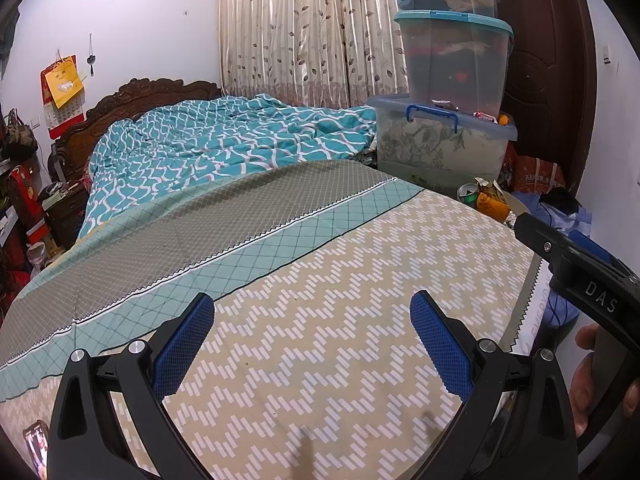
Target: Collect trash
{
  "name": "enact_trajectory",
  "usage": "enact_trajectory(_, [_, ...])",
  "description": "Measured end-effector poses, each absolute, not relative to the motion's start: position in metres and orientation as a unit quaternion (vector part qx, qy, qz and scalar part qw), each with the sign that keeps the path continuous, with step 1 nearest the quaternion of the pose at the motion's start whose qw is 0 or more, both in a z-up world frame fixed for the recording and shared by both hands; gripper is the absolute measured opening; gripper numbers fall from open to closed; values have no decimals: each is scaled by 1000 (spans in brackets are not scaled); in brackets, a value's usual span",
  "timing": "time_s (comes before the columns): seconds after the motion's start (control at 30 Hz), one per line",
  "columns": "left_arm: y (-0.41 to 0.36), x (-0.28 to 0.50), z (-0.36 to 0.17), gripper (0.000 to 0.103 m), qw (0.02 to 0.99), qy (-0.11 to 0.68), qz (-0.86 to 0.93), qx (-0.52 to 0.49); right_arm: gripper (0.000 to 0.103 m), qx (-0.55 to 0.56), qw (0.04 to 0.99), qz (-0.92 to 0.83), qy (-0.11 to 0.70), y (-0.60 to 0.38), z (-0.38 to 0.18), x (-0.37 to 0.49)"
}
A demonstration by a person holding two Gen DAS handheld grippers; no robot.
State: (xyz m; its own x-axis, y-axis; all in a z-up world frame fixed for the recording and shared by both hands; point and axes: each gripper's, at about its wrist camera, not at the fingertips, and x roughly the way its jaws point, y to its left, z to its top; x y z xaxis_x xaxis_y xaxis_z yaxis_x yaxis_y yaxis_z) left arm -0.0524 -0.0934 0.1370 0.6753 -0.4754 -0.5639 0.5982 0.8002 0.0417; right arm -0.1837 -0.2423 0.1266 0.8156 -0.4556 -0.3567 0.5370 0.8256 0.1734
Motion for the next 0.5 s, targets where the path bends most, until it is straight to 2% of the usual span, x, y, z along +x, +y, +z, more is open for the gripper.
enact_trajectory(0.5, [-101, -57, 135, 95, 907, 272, -298, 122, 100, 141, 942, -264, 151, -244, 126, -188])
